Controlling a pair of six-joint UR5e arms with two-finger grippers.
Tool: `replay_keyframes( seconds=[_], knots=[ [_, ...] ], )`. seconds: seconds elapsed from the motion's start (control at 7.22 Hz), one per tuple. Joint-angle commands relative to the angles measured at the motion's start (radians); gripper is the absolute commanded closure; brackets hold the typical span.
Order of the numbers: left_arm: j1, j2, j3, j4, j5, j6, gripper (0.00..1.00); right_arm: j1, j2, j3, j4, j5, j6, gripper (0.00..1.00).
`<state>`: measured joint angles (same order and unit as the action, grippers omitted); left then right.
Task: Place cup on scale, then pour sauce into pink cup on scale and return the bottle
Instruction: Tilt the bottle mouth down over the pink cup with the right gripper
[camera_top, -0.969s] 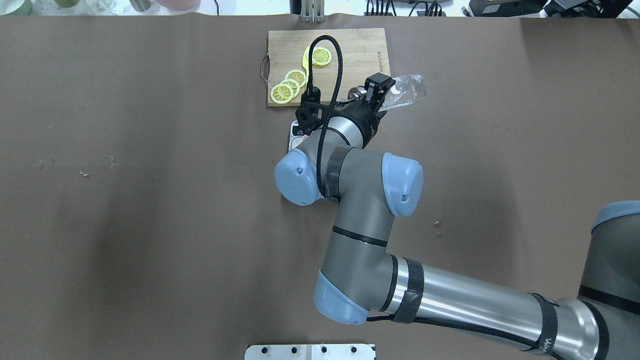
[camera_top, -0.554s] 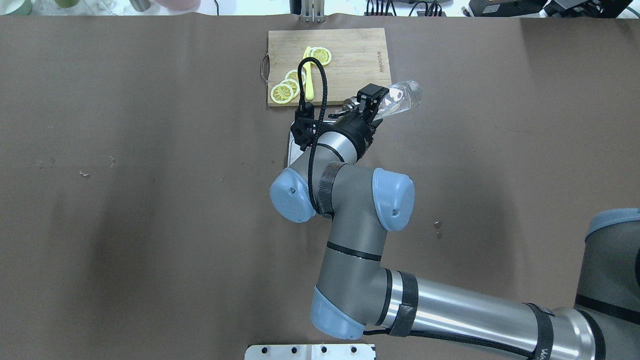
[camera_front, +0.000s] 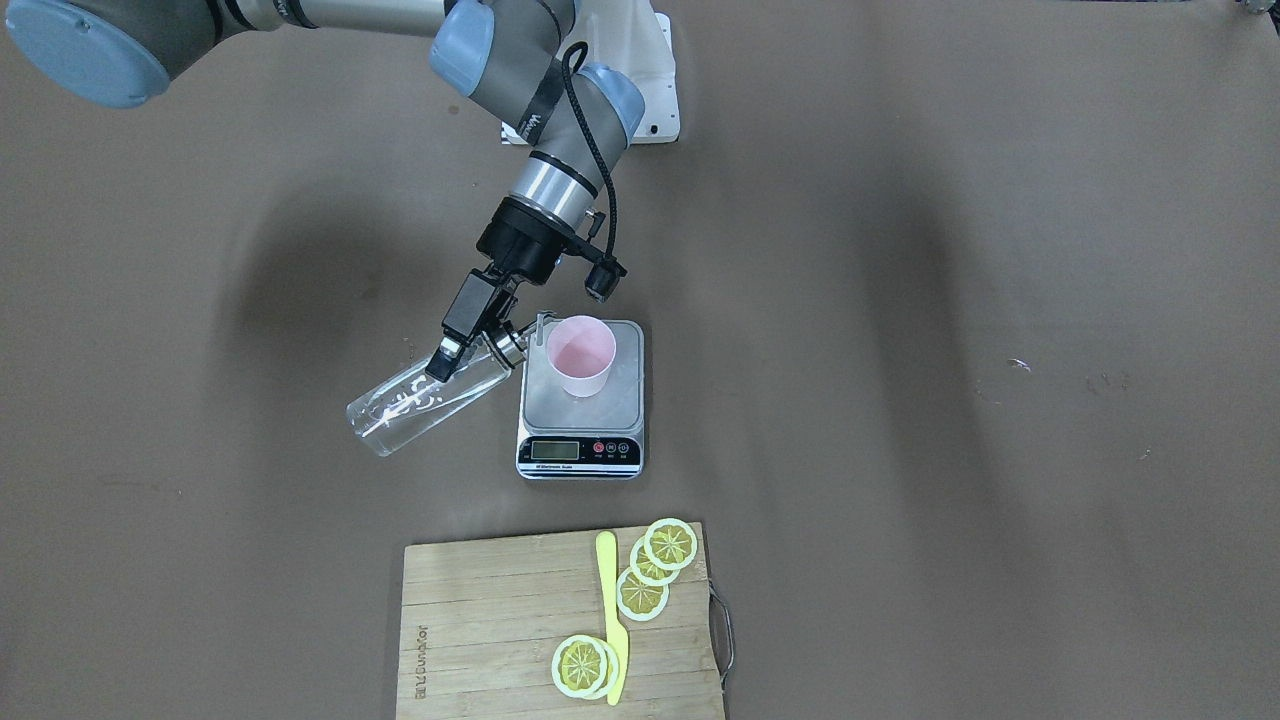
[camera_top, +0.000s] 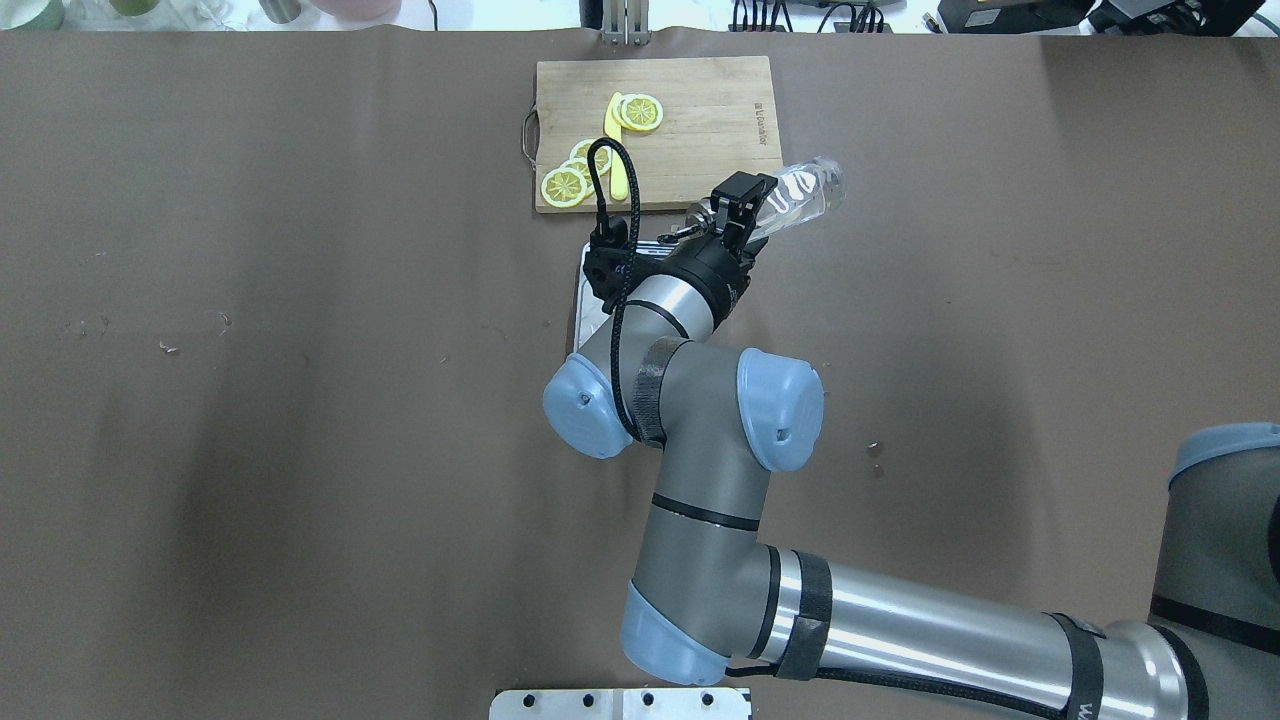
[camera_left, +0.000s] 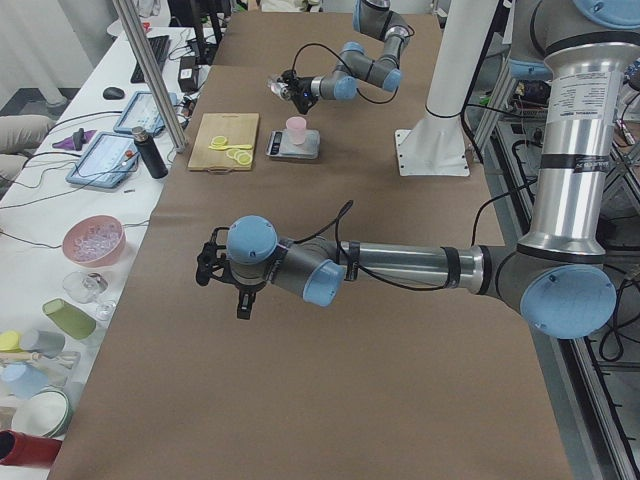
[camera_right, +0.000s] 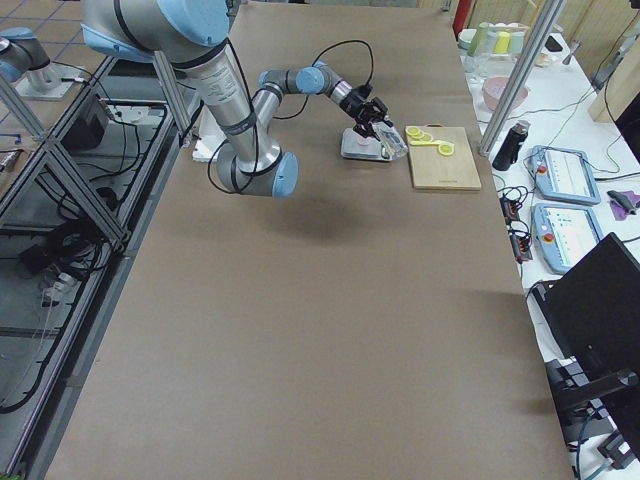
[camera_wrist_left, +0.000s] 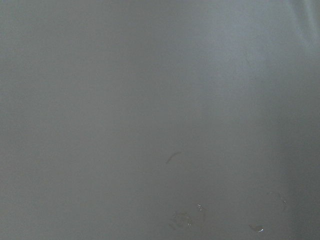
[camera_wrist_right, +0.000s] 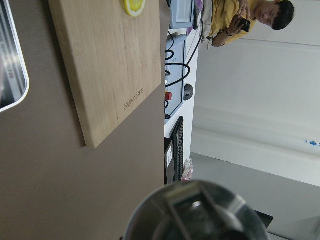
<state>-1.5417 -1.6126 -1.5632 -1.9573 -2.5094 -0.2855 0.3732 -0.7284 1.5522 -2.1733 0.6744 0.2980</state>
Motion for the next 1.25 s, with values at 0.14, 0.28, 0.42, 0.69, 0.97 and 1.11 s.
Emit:
replay_keyframes(
  seconds=[0.14, 0.28, 0.42, 0.69, 0.97, 1.11],
  knots=[
    [0.0, 0.0, 0.002, 0.002, -0.002, -0.003, 0.03, 0.001, -0.002, -0.006, -0.023, -0.045, 0.007, 1.0],
    [0.0, 0.0, 0.006, 0.0, -0.002, -0.003, 0.03, 0.001, -0.003, -0.015, -0.036, -0.055, 0.015, 1.0],
    [0.0, 0.0, 0.009, 0.0, -0.002, -0.003, 0.03, 0.001, -0.003, -0.02, -0.042, -0.064, 0.018, 1.0],
    [0.0, 0.0, 0.015, 0.0, -0.003, -0.003, 0.03, 0.001, -0.006, -0.037, -0.045, -0.087, 0.021, 1.0],
    [0.0, -0.001, 0.022, 0.0, -0.003, -0.006, 0.03, 0.001, -0.009, -0.038, -0.045, -0.098, 0.021, 1.0],
    [0.0, -0.001, 0.022, 0.0, -0.003, -0.007, 0.03, -0.002, -0.011, -0.038, -0.046, -0.099, 0.023, 1.0]
  ],
)
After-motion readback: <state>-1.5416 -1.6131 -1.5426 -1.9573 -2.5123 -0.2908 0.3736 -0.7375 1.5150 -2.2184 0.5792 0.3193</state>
